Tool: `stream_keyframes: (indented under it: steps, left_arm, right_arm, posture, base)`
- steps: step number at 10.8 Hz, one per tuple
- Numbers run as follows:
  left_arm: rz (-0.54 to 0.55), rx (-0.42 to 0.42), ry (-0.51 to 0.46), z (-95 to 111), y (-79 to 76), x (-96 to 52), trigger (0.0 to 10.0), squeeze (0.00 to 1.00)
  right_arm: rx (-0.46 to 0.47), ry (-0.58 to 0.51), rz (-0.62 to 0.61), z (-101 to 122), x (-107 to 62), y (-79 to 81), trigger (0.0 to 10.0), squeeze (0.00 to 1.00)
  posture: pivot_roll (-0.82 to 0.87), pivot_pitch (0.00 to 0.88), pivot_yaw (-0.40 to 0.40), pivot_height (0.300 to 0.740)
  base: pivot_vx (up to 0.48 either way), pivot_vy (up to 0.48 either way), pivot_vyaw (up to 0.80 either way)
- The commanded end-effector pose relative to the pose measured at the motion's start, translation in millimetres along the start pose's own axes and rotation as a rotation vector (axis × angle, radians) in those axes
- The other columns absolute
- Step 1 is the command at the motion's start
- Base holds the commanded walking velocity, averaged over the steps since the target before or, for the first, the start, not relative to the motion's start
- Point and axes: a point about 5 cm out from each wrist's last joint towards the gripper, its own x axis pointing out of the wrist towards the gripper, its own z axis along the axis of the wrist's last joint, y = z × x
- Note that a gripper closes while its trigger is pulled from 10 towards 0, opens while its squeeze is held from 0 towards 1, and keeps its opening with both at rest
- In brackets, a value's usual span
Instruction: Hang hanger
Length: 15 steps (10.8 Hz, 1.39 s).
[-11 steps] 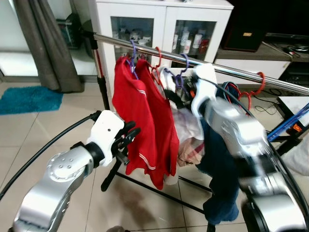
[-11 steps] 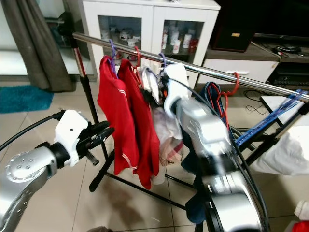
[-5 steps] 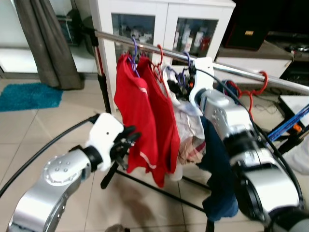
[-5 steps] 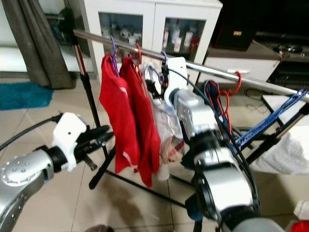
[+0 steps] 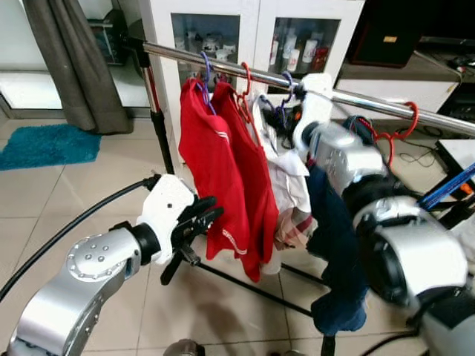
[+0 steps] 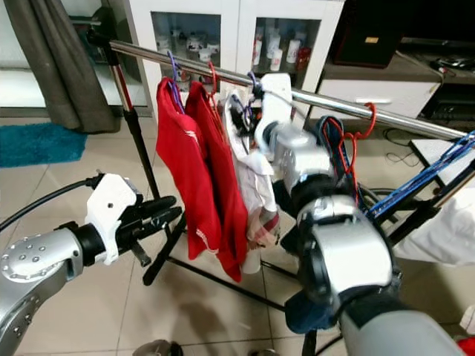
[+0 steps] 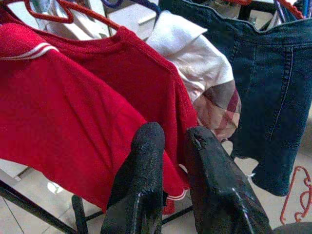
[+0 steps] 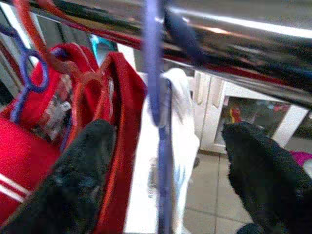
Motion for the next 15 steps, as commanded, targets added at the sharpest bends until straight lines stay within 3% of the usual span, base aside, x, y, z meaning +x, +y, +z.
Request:
stream_keyframes:
  steps: [1,5,8,11,12,13,14,15]
  left_arm:
    - [-0.026,0.014,-0.005,4,-3.7,-1.9,10.0,0.00]
    - [-0.046,0.014,0.008,4,-5.5,-3.9,10.0,0.00]
    - [-0.044,0.015,0.007,5,-5.9,-4.7,10.0,0.00]
    - [-0.042,0.013,0.010,4,-6.2,-4.1,10.0,0.00]
    - [-0.042,0.014,0.011,4,-6.2,-3.8,10.0,0.00]
    - [-0.042,0.014,0.012,4,-6.4,-3.7,10.0,0.00]
    - [-0.040,0.015,0.011,5,-5.7,-3.8,10.0,0.00]
    - [-0.037,0.015,0.011,5,-5.4,-4.2,10.0,0.00]
  right_arm:
    - [0.008,0.011,-0.019,1,-0.9,-6.7,0.0,0.00]
    - [0.003,0.041,-0.009,-4,0.3,-6.6,0.1,0.00]
    - [0.006,-0.004,0.049,3,1.6,-0.3,1.5,0.00]
    - [-0.012,0.041,0.049,-5,1.5,-0.7,0.4,0.00]
    - [-0.019,0.049,0.051,-6,1.8,0.7,1.5,0.00]
    - [-0.023,0.052,0.052,-7,2.2,2.0,4.8,0.00]
    - [-0.018,0.051,0.059,-7,2.5,3.4,10.0,0.00]
    - [-0.012,0.052,0.062,-7,2.6,3.8,8.5,0.00]
  posture:
    - [0.15,0.111,-0.017,0.740]
    - [0.15,0.112,-0.015,0.740]
    - [0.15,0.110,-0.018,0.740]
    - [0.15,0.110,-0.022,0.740]
    - [0.16,0.111,-0.022,0.740]
    - [0.16,0.112,-0.024,0.740]
    - [0.16,0.113,-0.025,0.740]
    - [0.16,0.112,-0.025,0.740]
  base:
    - [0.000,0.000,0.00]
    - [0.000,0.000,0.00]
    - [0.000,0.000,0.00]
    - [0.000,0.000,0.00]
    - [0.000,0.000,0.00]
    - [0.000,0.000,0.00]
    - [0.000,0.000,0.00]
    - [0.000,0.000,0.00]
